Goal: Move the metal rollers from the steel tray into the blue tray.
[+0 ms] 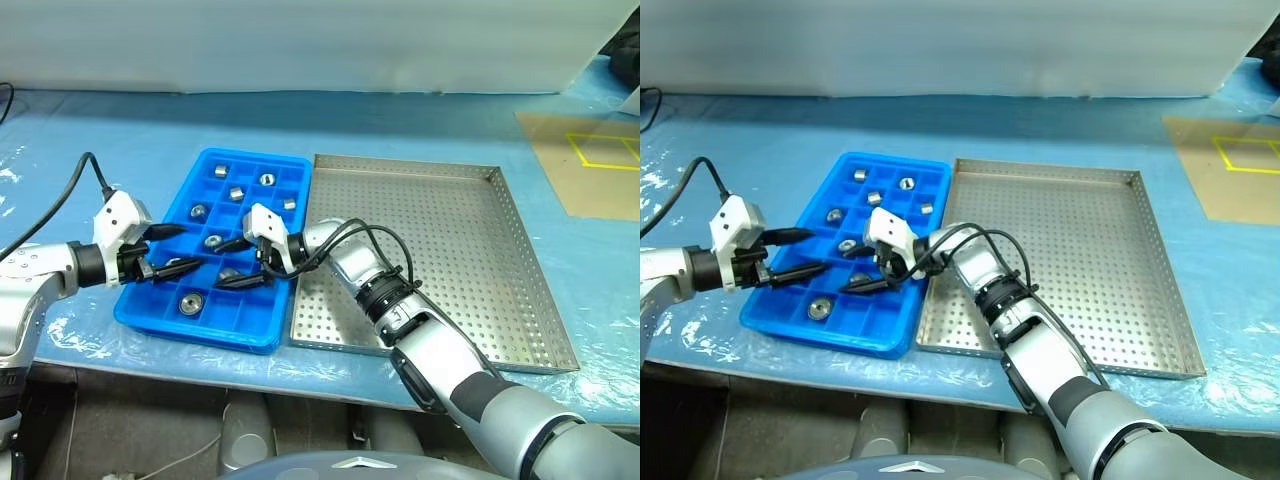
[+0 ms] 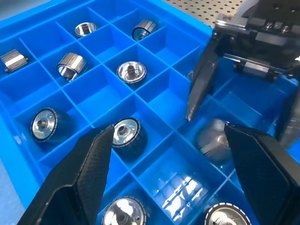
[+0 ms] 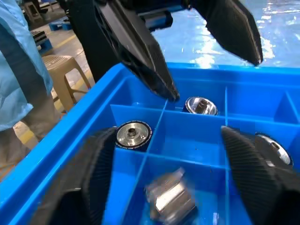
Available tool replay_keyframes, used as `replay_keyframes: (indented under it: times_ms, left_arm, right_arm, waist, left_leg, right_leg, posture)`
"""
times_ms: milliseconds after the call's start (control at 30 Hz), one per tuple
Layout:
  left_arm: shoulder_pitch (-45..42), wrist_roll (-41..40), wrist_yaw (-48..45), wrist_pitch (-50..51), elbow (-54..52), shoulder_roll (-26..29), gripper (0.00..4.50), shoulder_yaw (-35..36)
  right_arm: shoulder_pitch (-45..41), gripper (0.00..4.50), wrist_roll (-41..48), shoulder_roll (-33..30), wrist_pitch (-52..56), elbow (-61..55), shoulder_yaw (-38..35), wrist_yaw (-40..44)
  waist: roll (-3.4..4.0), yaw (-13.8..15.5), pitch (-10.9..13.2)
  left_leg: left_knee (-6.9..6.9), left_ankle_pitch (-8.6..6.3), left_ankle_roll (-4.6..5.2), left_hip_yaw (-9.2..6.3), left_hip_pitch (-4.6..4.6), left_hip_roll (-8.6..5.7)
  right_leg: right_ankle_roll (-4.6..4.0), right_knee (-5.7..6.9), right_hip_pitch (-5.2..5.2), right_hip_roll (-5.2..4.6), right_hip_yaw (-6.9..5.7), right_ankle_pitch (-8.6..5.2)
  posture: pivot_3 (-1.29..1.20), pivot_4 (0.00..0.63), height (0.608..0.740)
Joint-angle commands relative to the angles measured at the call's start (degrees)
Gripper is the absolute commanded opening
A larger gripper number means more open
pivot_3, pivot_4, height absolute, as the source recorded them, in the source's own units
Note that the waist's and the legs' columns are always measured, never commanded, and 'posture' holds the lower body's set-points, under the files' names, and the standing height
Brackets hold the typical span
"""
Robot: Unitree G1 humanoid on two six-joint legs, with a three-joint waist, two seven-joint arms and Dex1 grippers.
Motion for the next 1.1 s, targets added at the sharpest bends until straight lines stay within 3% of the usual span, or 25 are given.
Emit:
replay_keyframes:
  times_ms: [33,200,400,667,867,1100]
  left_arm:
    - [-1.93,-0.76,-0.91,-0.68,0.76,0.28,4.00,-0.36]
    - [-6.03,0.30,-2.63,-2.25,4.34,-0.58,4.00,-3.85]
    - [-13.89,2.65,-5.67,-5.37,10.90,-4.03,4.00,-10.78]
    - [-24.98,4.80,-12.63,-8.68,19.84,-13.10,4.00,-19.83]
    - [-29.88,8.73,-17.27,-14.11,28.22,-19.95,4.00,-25.88]
    - [-31.30,11.16,-21.25,-18.98,33.91,-26.51,4.00,-29.56]
  right_arm:
    - [0.06,3.70,0.17,-0.74,-0.37,-2.46,-1.73,-1.84]
    - [1.24,3.70,2.74,-5.49,3.85,-9.44,-4.95,-1.56]
    - [8.80,3.70,4.15,-20.76,13.41,-24.67,-6.83,2.90]
    - [25.17,3.70,6.35,-33.29,24.65,-41.38,-15.89,-6.48]
    - [38.91,3.70,7.96,-38.14,30.97,-57.49,-22.63,-13.65]
    - [49.50,3.70,12.68,-39.21,39.36,-71.71,-30.82,-20.23]
  waist:
    - [0.00,-0.02,0.00]
    - [0.00,-0.04,0.00]
    - [-0.02,-0.02,-0.02]
    - [-0.01,-2.24,-0.03]
    - [0.03,-4.86,-0.05]
    - [0.16,-7.14,-0.13]
  left_leg:
    - [0.00,0.01,-0.01,0.00,0.00,0.00]
    - [0.10,0.03,-0.06,-0.01,0.02,-0.01]
    - [0.20,0.05,-0.07,0.00,0.16,-0.07]
    - [0.22,0.09,-0.13,0.01,0.25,-0.12]
    - [0.21,0.03,-0.02,0.19,0.45,-0.29]
    - [0.27,-0.22,0.42,0.57,0.73,-0.42]
  right_leg:
    - [0.00,0.02,0.00,0.00,0.00,0.00]
    - [0.00,0.15,0.01,-0.01,0.01,0.00]
    - [0.00,0.25,0.18,-0.04,0.04,0.00]
    - [0.01,0.29,0.18,0.02,0.24,0.00]
    - [0.03,0.23,0.24,0.06,1.00,0.00]
    - [0.17,0.04,0.36,0.07,1.45,0.07]
  posture:
    - [0.16,0.150,0.740]
    - [0.10,0.150,0.740]
    - [-0.04,0.150,0.740]
    - [-0.26,0.150,0.740]
    - [-0.42,0.150,0.740]
    - [-0.54,0.150,0.740]
